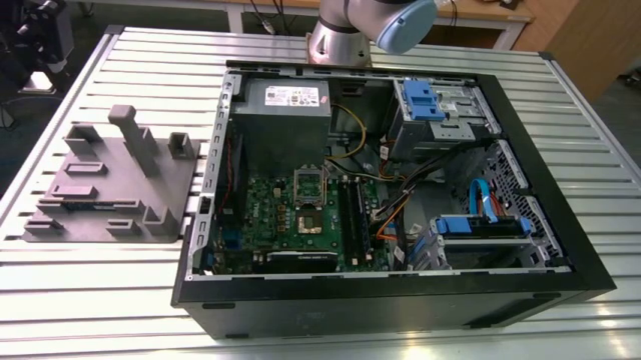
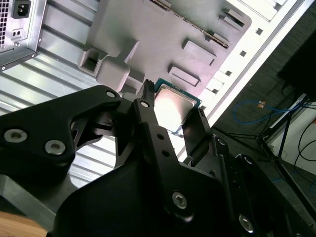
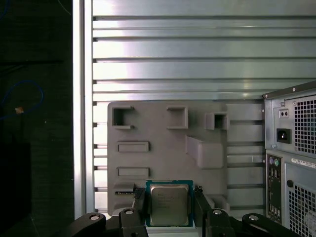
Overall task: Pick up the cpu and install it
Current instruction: 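Pick up the cpu and move it towards the insertion slot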
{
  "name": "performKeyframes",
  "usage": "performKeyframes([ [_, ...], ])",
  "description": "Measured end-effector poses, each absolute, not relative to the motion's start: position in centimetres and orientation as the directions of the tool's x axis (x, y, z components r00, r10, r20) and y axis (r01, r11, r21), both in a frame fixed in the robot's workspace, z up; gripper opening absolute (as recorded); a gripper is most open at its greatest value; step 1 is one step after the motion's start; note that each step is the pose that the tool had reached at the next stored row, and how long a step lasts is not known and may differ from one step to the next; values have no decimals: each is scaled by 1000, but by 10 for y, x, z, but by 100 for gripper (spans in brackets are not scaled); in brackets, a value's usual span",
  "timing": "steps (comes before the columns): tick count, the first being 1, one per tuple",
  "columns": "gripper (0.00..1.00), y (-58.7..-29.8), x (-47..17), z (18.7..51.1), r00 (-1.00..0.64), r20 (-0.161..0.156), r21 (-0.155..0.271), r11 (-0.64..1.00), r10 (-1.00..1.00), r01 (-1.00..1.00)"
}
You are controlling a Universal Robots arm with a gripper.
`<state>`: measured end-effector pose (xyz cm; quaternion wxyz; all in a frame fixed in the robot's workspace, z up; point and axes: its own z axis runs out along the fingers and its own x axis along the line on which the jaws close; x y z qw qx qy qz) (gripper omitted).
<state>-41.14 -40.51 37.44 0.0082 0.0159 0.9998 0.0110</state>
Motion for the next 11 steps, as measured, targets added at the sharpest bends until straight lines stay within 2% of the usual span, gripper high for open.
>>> performKeyframes([
  [11, 47, -405, -408, 374, -999, -16, 22, 999, 32, 32],
])
